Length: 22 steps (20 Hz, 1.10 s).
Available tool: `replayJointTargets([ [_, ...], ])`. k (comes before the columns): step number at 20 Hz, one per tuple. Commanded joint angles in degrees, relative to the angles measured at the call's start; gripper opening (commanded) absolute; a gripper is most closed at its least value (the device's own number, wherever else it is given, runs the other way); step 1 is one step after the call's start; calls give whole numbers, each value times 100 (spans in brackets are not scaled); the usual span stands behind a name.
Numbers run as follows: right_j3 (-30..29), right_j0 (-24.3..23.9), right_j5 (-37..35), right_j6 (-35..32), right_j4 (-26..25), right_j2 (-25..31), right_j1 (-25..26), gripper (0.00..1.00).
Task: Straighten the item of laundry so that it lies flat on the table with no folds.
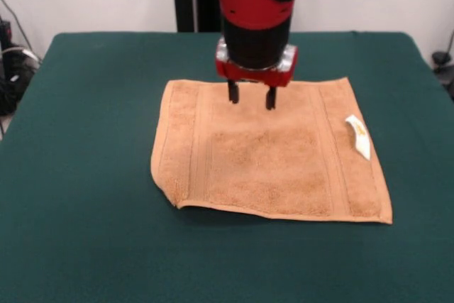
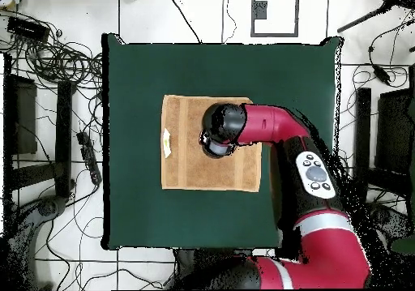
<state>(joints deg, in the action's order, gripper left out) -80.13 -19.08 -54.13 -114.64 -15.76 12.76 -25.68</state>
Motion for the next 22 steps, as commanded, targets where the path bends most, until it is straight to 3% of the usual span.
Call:
replayJointTargets([
  [1,382,-163,286,735,-345,349,971,100],
  [7,410,-481,437,636,-68,637,1411,100],
  [12,-86,-938,-62,285,832,1090,1512,100],
  [18,-290,-1287,-928,84,1839,1450,1681,100],
  [22,-227,-1290,-1110,215,1893,1431,1679,100],
])
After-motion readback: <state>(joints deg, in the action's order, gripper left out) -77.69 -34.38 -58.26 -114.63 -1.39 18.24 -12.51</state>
